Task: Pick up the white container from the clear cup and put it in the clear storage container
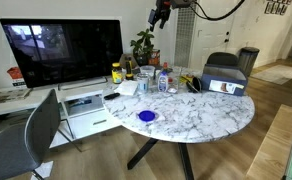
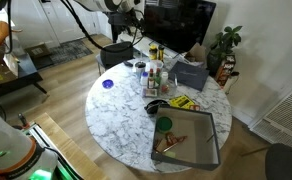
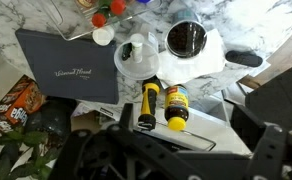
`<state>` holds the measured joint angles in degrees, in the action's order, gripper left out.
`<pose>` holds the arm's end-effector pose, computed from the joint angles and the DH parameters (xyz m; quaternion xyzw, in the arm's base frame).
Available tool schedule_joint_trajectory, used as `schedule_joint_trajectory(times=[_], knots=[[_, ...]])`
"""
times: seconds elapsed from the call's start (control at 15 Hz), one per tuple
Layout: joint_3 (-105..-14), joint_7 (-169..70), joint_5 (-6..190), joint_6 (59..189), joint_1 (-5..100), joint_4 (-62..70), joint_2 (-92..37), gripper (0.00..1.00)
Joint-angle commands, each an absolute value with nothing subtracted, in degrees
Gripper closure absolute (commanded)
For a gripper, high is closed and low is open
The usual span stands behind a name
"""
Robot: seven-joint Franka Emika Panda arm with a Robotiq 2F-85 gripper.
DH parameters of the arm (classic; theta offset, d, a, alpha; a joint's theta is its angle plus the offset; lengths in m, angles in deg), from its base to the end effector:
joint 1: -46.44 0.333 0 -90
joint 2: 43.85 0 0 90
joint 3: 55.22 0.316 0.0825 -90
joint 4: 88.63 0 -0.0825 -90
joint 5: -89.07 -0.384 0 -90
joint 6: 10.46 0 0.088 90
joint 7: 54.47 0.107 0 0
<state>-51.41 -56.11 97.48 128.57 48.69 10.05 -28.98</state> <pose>0.6679 0.0663 0.4811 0.9683 0.1057 0.2223 0.0425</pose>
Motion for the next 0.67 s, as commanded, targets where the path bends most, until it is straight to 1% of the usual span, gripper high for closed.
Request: schedule_joint_trajectory(times=[0.0,0.6], knots=[[-53.12,-57.6,98.61,126.08,49.16,0.12,-18.93,0.0],[-52.3,-66.14,94.86,119.15,46.52,-21.07,1.93,0.0]])
